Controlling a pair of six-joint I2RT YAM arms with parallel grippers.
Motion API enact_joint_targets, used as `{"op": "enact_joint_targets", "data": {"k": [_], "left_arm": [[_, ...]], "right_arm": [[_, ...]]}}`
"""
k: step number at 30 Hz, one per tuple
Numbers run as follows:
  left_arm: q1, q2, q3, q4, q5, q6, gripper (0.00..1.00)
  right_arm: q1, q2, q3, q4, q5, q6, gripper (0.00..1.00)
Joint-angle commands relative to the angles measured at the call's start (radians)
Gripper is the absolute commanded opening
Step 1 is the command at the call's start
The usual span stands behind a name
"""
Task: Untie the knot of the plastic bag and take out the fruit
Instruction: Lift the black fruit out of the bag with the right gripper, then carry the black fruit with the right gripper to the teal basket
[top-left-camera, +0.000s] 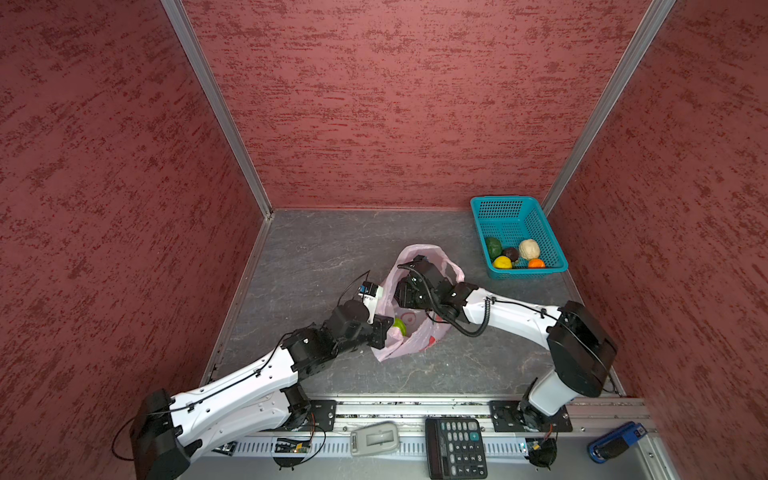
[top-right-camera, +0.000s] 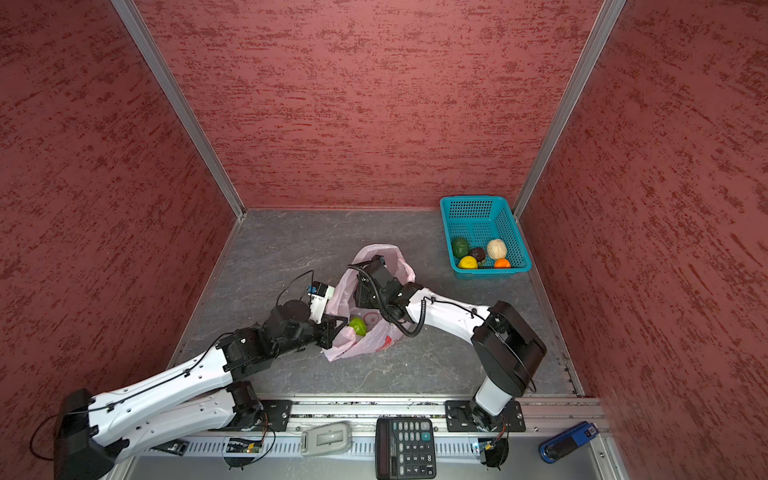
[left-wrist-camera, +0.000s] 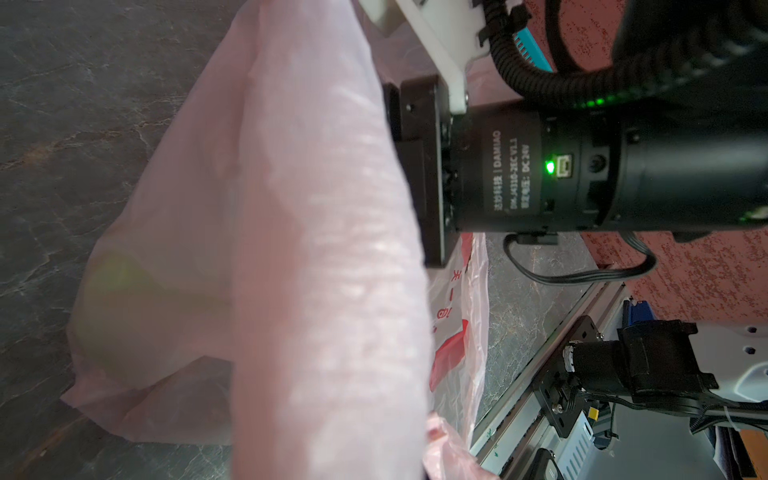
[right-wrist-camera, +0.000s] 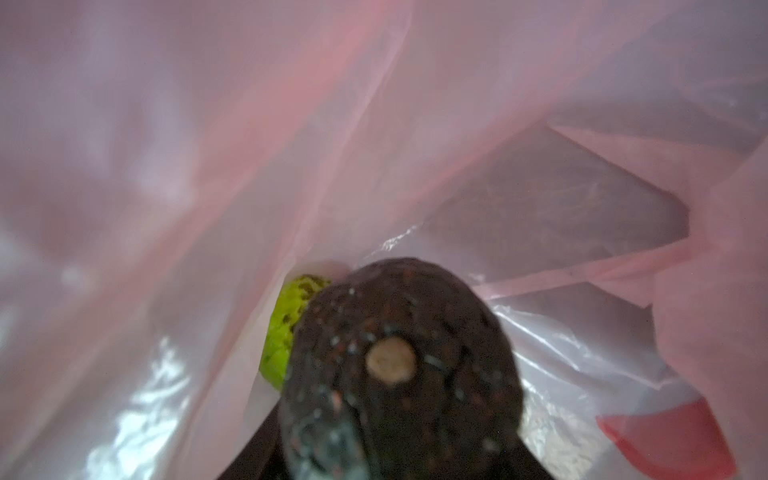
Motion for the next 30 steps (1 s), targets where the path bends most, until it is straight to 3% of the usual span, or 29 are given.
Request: {"op": "enact_joint_targets", "data": {"k": [1, 16, 30], "left_arm": [[0.007, -0.010, -0.002, 0.014, -0.005, 0.018, 0.00], [0.023, 0.001, 0.005, 0.033, -0.015, 0.026, 0.00], [0.024, -0.011, -0.002, 0.035, -0.012, 0.025, 0.00]], "right_arm": [[0.038, -0.082, 0.010, -0.063, 0.017, -0.020, 0.38], [0.104, -0.281, 0.070, -0.232, 0.018, 0.020, 0.36], [0.059, -0.353, 0.344, -0.461, 0.094, -0.057, 0.35]]}}
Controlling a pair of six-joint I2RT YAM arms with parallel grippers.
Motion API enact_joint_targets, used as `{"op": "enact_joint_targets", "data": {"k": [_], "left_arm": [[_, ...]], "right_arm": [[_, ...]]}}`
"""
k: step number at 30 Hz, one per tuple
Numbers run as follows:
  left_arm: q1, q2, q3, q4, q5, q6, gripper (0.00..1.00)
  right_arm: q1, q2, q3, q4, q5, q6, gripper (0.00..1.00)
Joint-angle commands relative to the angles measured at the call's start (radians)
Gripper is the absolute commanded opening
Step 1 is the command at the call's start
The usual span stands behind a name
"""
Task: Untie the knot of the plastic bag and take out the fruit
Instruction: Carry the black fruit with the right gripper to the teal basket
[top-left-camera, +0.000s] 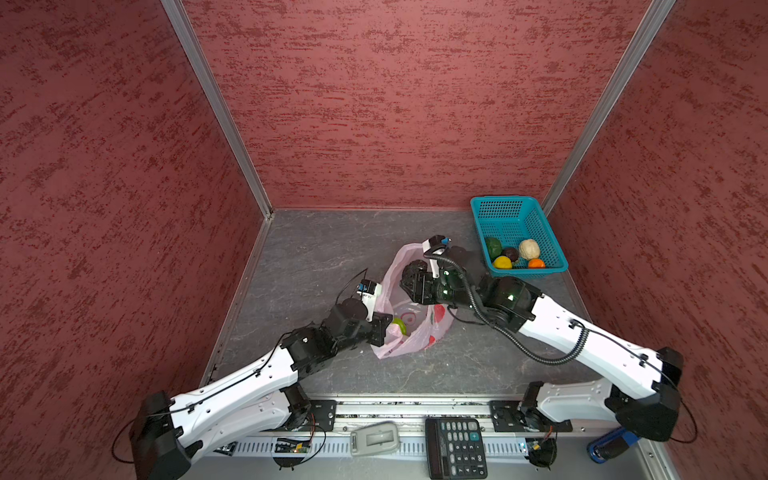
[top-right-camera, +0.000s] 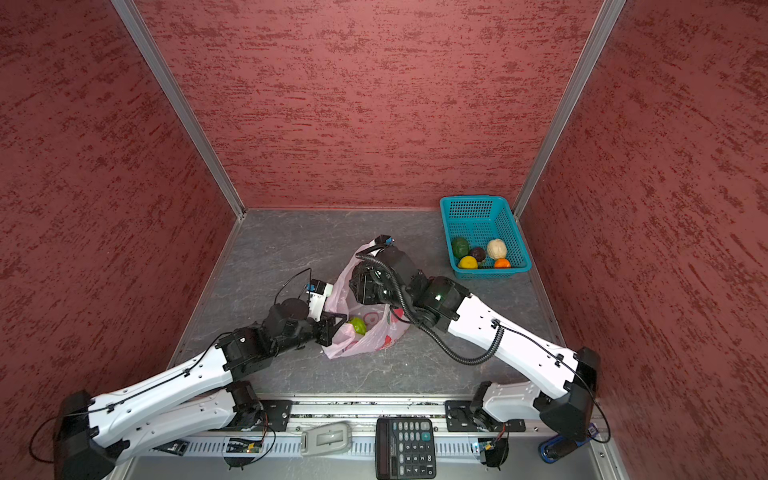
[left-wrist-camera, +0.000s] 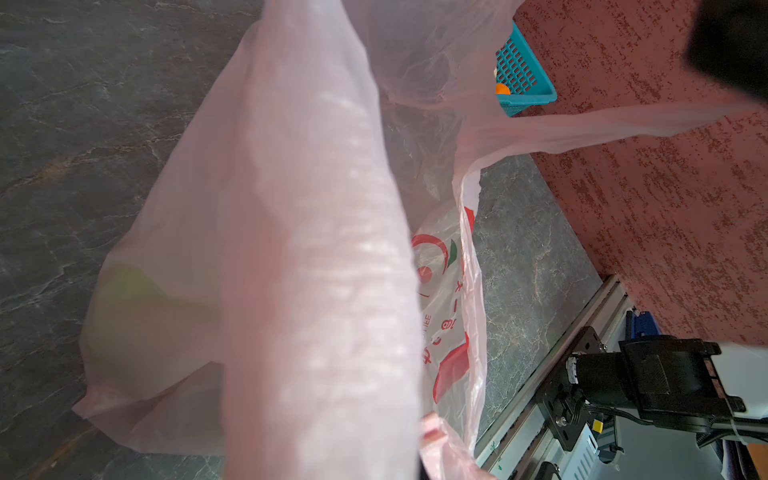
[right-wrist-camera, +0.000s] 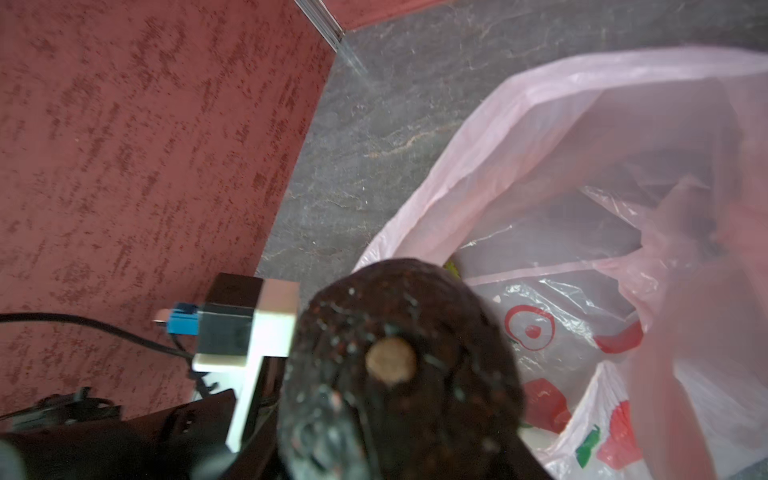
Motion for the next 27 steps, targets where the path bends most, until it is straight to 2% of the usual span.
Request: {"op": "enact_joint_targets", "data": {"k": [1, 6, 15, 20, 27], "left_arm": [[0.004, -0.010, 0.000, 0.018, -0.007, 0.016, 0.00], [0.003, -0.010, 0.003, 0.016, -0.001, 0.022, 0.00], [-0.016, -0.010, 0.006, 0.000, 0.017, 0.023, 0.00], [-0.026, 0.010, 0.016, -0.016, 0.032, 0.038, 0.00], [-0.027, 0.024, 0.037, -0.043, 0.035, 0.049, 0.00]], "right_arm": [[-0.038, -0.021, 0.078, -0.071, 0.049, -0.035, 0.35], [-0.174, -0.037, 0.115, -0.080, 0.019, -0.063, 0.35], [-0.575, -0.029, 0.064, 0.005, -0.125, -0.150, 0.35], [-0.763, 0.049, 0.026, 0.086, -0.161, -0.173, 0.35], [-0.913, 0.262, 0.028, 0.220, -0.158, -0.206, 0.35]]}}
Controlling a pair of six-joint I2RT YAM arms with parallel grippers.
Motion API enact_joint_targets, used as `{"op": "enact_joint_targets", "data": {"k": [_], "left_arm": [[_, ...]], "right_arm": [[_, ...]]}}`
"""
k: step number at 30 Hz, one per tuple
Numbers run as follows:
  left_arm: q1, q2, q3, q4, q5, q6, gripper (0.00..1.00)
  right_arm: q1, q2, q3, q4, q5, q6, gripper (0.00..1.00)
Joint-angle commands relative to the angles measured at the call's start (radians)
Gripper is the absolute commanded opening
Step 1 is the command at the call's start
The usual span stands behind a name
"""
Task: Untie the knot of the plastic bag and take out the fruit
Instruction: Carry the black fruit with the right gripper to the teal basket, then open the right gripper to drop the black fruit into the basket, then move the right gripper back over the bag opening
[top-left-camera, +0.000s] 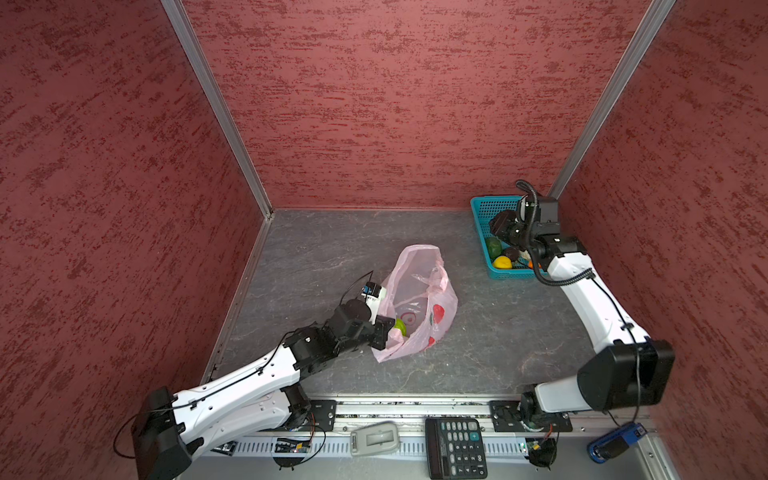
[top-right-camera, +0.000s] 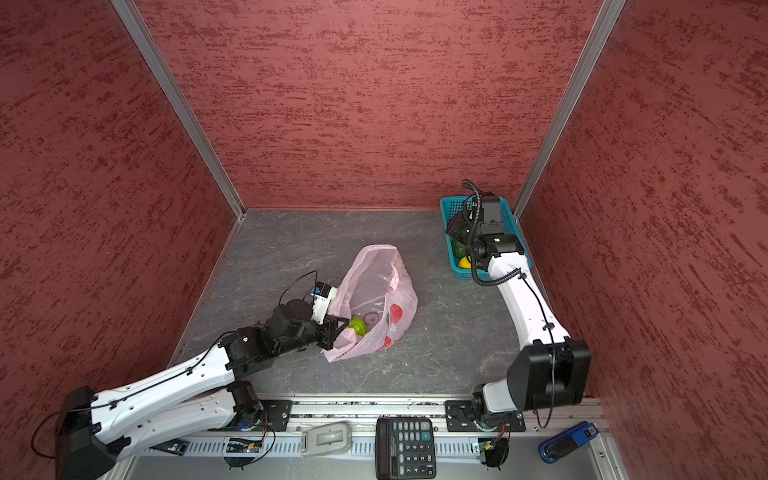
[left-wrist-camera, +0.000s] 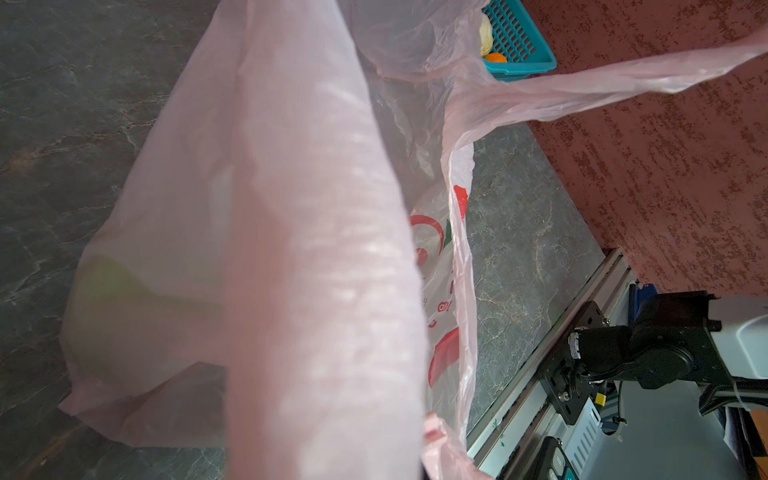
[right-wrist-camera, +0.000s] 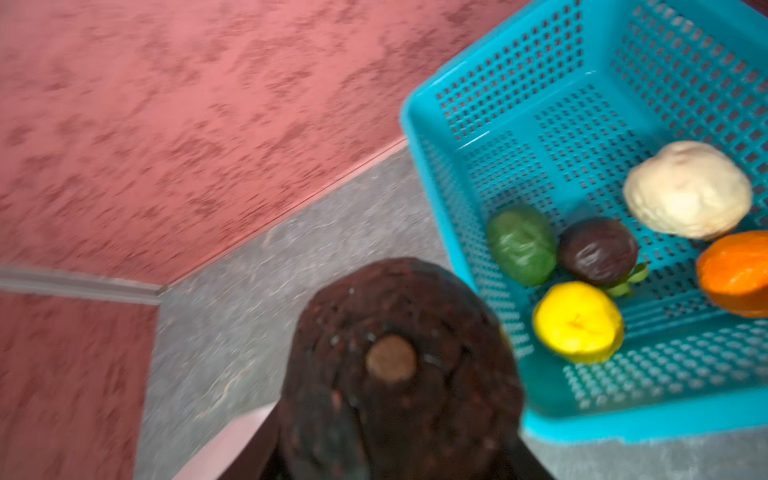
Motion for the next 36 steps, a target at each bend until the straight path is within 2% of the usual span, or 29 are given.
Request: {"op": "enact_joint_targets", "data": {"k": [1, 6, 11, 19, 26, 36], "left_arm": [[-0.004, 0.004, 0.025, -0.015, 0.011, 0.020, 0.00], [-0.005, 0.016, 0.031, -0.005, 0.010, 0.037, 0.00], [-0.010, 0.012, 0.037, -0.017, 0.011, 0.064, 0.00], [-0.008, -0.027, 0.009, -0.029, 0.003, 0.106, 0.00], [-0.008, -0.047, 0.006, -0.046, -0.023, 0.095, 0.00], [-0.008, -0.076, 0.015, -0.115, -0.056, 0.103, 0.00]], "right_arm": [[-0.056, 0.099, 0.007, 0.107, -0.011, -0.040, 0.35], [-0.125, 0.292, 0.107, 0.123, -0.004, -0.079, 0.35], [-0.164, 0.488, 0.292, 0.060, 0.008, -0.091, 0.36], [-0.180, 0.706, 0.526, -0.071, 0.005, -0.052, 0.49], [-0.179, 0.720, 0.531, -0.099, 0.035, -0.029, 0.64], [-0.175, 0.626, 0.477, -0.114, 0.037, -0.072, 0.71]]}}
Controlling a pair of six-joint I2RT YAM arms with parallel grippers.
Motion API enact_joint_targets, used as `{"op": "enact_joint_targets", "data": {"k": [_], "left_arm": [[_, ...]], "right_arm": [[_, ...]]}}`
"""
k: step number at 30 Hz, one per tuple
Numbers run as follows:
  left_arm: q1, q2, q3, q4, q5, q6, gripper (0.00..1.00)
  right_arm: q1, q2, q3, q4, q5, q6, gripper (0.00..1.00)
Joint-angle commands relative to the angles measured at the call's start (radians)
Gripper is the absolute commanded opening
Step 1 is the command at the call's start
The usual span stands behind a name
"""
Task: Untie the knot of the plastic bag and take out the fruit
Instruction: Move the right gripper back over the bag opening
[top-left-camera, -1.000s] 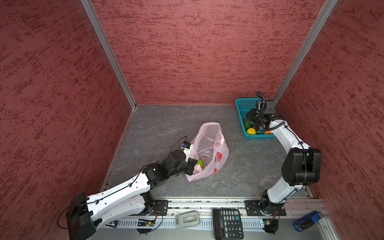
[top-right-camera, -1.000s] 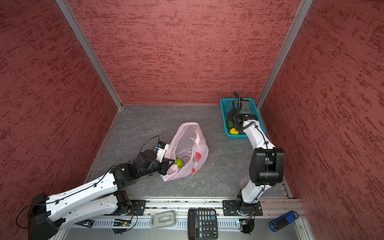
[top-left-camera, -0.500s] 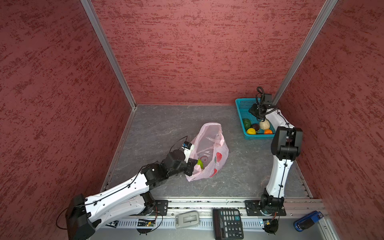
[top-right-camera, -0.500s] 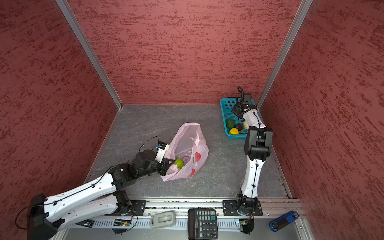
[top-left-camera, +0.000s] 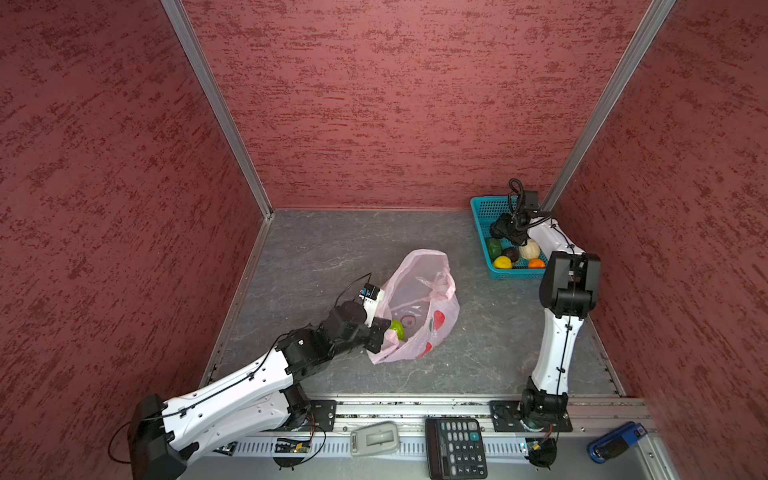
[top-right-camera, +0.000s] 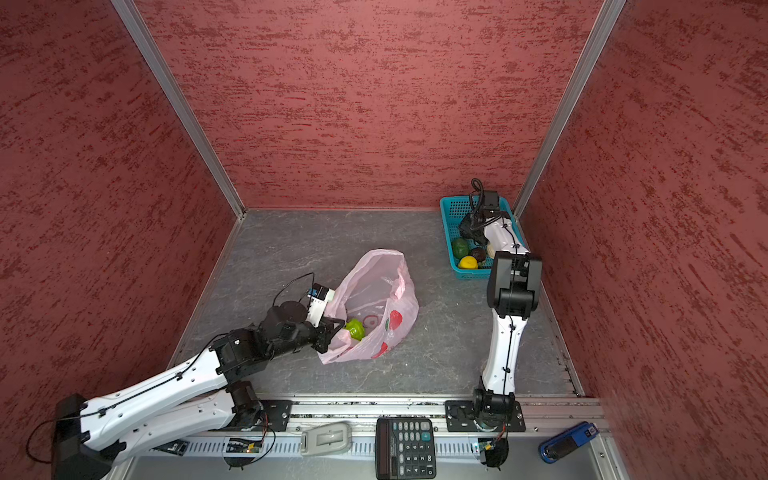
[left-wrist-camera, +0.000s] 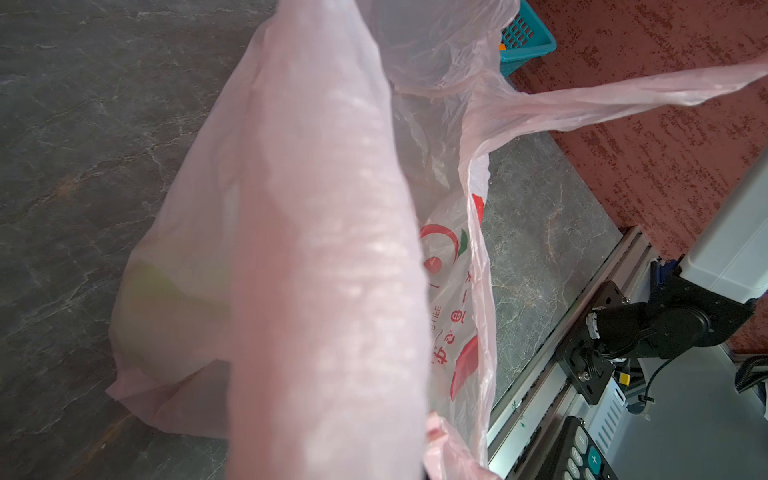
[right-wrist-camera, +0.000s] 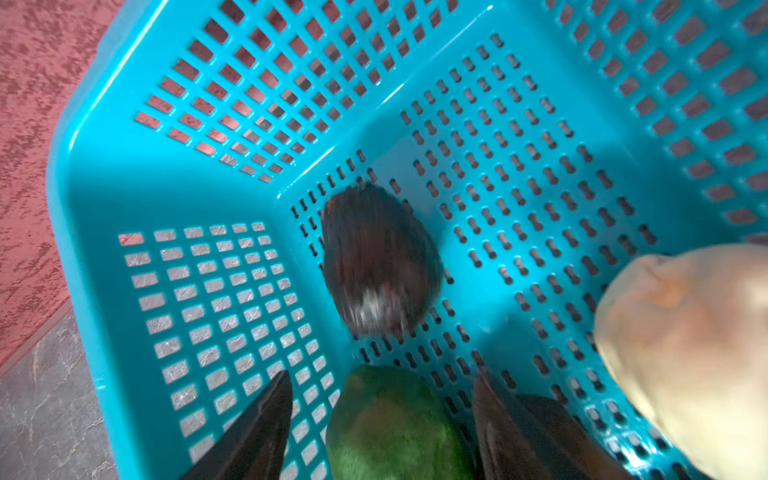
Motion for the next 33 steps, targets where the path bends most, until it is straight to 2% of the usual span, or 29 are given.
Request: {"op": "enact_joint_targets", "data": {"k": [1, 10, 21, 26, 33], "left_arm": [[-0.001, -0.020, 0.003, -0.037, -0.034, 0.018, 0.00], [-0.003, -0.020, 0.005, -0.036, -0.081, 0.043, 0.00], [0.003, -0.022, 0.010, -0.067, -0.097, 0.064, 0.00], [0.006, -0.018, 0.016, -0.061, -0.094, 0.078, 0.00], [0.003, -0.015, 0.039, -0.073, -0.094, 0.066, 0.00]], "right_arm": [[0.007, -0.108, -0.038, -0.006, 0.025, -0.019, 0.71], [0.098, -0.333, -0.202, 0.016, 0.014, -0.041, 0.71], [0.279, -0.618, -0.338, -0.066, -0.009, -0.080, 0.71], [0.401, -0.739, -0.401, -0.122, -0.027, -0.079, 0.71], [0.624, -0.850, -0.393, -0.236, -0.004, -0.049, 0.71]]}}
